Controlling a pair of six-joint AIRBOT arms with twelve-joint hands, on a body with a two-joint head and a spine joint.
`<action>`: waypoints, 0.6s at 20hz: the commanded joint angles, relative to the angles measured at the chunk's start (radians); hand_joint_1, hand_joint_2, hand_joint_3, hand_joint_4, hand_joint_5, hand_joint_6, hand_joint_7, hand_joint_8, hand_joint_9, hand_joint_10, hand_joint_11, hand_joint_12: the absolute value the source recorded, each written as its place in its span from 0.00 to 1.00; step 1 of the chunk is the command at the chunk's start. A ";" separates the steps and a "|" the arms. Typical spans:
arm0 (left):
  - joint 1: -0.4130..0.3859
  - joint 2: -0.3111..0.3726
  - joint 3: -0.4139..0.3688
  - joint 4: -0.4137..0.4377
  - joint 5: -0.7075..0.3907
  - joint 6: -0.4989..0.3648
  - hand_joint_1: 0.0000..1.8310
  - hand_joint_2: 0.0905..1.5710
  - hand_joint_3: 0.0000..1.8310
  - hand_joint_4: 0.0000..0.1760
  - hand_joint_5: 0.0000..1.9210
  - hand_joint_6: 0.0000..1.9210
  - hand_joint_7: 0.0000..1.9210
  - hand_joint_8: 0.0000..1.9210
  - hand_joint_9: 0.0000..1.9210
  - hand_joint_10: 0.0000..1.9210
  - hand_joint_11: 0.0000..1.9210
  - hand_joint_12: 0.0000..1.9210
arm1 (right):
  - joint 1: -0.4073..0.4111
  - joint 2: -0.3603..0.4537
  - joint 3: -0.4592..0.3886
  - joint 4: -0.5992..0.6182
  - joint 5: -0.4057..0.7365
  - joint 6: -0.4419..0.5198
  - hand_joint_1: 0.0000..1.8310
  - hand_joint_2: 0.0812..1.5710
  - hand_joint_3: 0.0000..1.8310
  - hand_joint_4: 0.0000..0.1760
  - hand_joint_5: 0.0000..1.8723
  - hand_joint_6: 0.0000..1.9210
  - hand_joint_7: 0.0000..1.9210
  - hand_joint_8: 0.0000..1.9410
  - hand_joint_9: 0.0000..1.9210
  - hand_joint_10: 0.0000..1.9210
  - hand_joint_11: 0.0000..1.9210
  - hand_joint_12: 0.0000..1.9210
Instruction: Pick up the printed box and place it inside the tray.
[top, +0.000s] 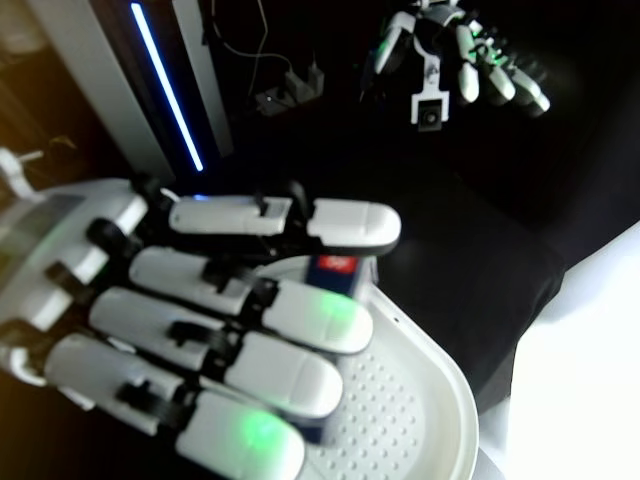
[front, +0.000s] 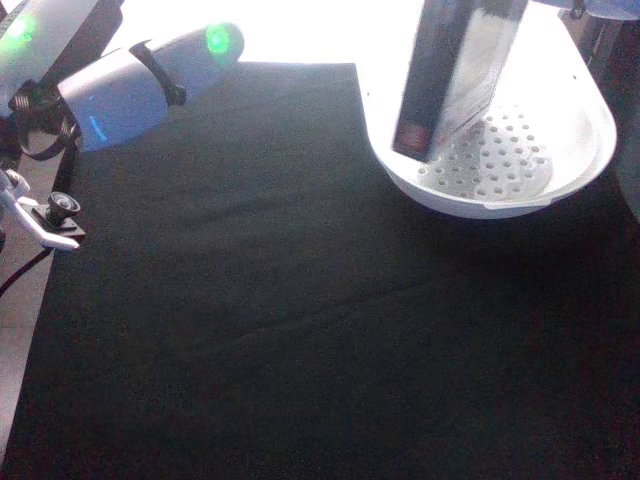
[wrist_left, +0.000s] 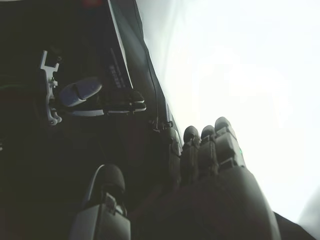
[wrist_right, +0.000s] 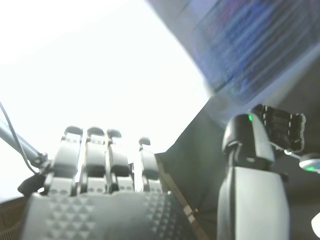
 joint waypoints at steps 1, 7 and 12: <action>0.000 0.008 -0.001 -0.005 -0.119 -0.006 0.12 0.78 0.00 0.07 0.19 0.00 0.08 0.00 0.00 0.00 0.00 0.00 | 0.012 0.008 -0.001 0.009 0.121 0.002 0.30 0.55 0.00 1.00 0.00 0.00 0.00 0.00 0.00 0.00 0.00 0.00; 0.011 0.006 -0.001 -0.012 -0.123 -0.008 0.10 0.78 0.00 0.09 0.18 0.00 0.07 0.00 0.00 0.00 0.00 0.00 | 0.012 0.008 -0.004 0.009 0.121 0.002 0.31 0.54 0.00 0.85 0.00 0.00 0.00 0.00 0.00 0.00 0.00 0.00; 0.016 0.005 -0.002 -0.014 -0.124 -0.009 0.10 0.77 0.00 0.18 0.18 0.00 0.07 0.00 0.00 0.00 0.00 0.00 | 0.012 0.008 -0.007 0.009 0.121 0.002 0.31 0.53 0.00 0.85 0.00 0.00 0.00 0.00 0.00 0.00 0.00 0.00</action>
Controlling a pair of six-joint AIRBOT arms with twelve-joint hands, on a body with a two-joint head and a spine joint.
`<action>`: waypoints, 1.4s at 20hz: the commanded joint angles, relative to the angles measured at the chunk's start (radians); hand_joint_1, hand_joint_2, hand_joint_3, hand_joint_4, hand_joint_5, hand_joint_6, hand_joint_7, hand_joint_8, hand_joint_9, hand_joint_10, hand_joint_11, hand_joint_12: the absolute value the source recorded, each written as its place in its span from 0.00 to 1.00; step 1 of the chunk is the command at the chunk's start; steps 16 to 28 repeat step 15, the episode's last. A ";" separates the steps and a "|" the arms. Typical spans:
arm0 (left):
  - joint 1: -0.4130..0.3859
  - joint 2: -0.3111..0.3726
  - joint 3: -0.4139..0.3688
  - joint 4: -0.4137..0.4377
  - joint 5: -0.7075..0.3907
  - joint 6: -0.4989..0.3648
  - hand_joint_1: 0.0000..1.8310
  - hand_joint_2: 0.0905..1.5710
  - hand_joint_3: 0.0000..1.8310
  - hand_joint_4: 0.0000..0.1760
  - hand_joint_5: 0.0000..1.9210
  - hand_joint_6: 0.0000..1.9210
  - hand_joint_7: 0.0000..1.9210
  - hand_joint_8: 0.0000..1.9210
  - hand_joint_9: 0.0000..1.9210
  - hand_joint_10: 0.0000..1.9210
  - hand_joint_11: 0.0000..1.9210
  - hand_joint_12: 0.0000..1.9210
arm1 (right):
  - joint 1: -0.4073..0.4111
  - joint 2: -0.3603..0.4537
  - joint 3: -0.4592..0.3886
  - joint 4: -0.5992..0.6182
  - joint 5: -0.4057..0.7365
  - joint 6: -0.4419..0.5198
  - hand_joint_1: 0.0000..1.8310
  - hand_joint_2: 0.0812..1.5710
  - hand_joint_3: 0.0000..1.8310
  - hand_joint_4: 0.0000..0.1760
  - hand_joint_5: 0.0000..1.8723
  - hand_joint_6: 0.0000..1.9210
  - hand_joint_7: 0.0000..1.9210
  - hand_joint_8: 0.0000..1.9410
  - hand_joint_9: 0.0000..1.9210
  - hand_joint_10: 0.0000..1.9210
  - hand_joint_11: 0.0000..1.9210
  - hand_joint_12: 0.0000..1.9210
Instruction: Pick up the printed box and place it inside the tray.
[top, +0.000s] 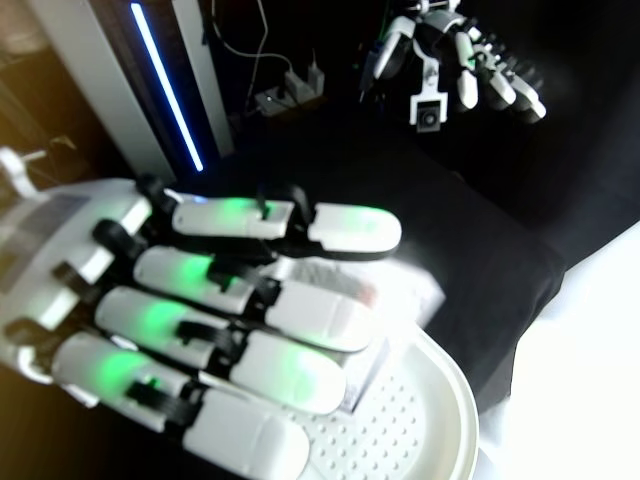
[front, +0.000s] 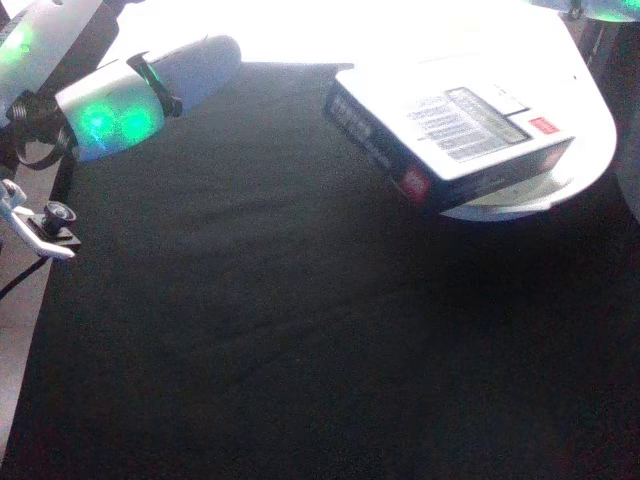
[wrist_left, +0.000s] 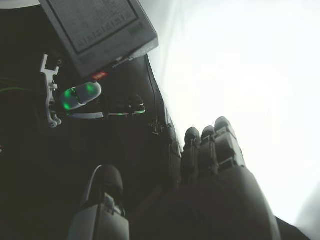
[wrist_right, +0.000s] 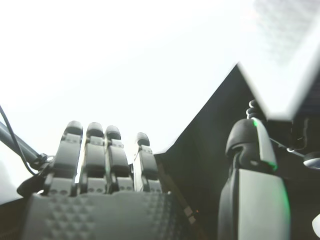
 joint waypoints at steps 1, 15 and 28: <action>-0.005 0.005 -0.002 -0.003 -0.119 -0.007 0.09 0.77 0.00 0.20 0.18 0.00 0.07 0.00 0.00 0.00 0.00 0.00 | 0.012 0.008 0.000 0.008 0.120 0.003 0.31 0.53 0.00 0.87 0.00 0.00 0.00 0.00 0.00 0.00 0.00 0.00; 0.002 0.002 -0.007 -0.006 -0.128 -0.007 0.11 0.67 0.00 0.56 0.11 0.00 0.05 0.00 0.00 0.00 0.00 0.00 | 0.012 0.008 -0.046 -0.008 0.121 0.003 0.36 0.45 0.00 0.70 0.00 0.00 0.00 0.00 0.00 0.00 0.00 0.00; 0.002 0.002 -0.007 -0.006 -0.128 -0.007 0.11 0.67 0.00 0.56 0.11 0.00 0.05 0.00 0.00 0.00 0.00 0.00 | 0.012 0.008 -0.046 -0.008 0.121 0.003 0.36 0.45 0.00 0.70 0.00 0.00 0.00 0.00 0.00 0.00 0.00 0.00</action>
